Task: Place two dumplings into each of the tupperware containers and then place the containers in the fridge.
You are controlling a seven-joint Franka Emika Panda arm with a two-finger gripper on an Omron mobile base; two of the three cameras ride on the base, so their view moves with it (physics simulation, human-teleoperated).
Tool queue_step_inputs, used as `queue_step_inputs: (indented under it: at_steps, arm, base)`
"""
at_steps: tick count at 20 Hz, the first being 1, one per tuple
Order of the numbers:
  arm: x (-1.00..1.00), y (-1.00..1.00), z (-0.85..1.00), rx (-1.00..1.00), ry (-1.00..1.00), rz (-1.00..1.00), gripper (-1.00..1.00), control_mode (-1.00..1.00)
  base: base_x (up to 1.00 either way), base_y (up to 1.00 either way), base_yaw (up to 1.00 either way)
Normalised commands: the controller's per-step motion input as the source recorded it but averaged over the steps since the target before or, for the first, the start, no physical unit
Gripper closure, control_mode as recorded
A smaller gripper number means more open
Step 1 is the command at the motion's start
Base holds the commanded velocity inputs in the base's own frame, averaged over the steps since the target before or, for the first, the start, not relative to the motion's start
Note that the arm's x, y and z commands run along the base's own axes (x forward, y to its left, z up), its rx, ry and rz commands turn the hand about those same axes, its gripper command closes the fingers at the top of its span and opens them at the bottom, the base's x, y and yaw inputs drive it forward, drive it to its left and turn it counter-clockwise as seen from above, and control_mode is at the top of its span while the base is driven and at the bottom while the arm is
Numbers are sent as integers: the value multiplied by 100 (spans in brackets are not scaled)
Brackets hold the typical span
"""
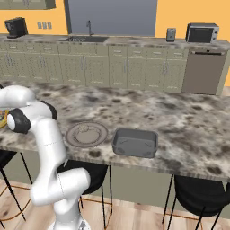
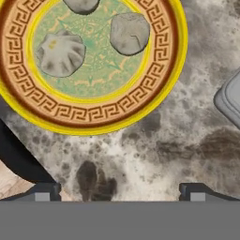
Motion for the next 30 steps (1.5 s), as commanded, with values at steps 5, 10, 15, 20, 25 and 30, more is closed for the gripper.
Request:
queue_step_inputs:
  at_steps: [5, 10, 15, 20, 25, 30]
  arm:
    - [32, 12, -51, 0, -4, 0, -100, -100]
    - [37, 16, -19, 0, 0, 0, -100, -100]
    - [26, 12, -3, 0, 0, 0, -100, -100]
    - [24, 28, 0, 0, 0, 0, -100, -100]
    - [15, 13, -1, 4, 0, 0, -100, -100]
    - [0, 10, -5, 9, 0, 0, -100, -100]
  base:
    - [0, 0, 0]
    - [0, 0, 0]
    - [0, 0, 0]
    - [0, 0, 0]
    - [0, 0, 0]
    - [0, 0, 0]
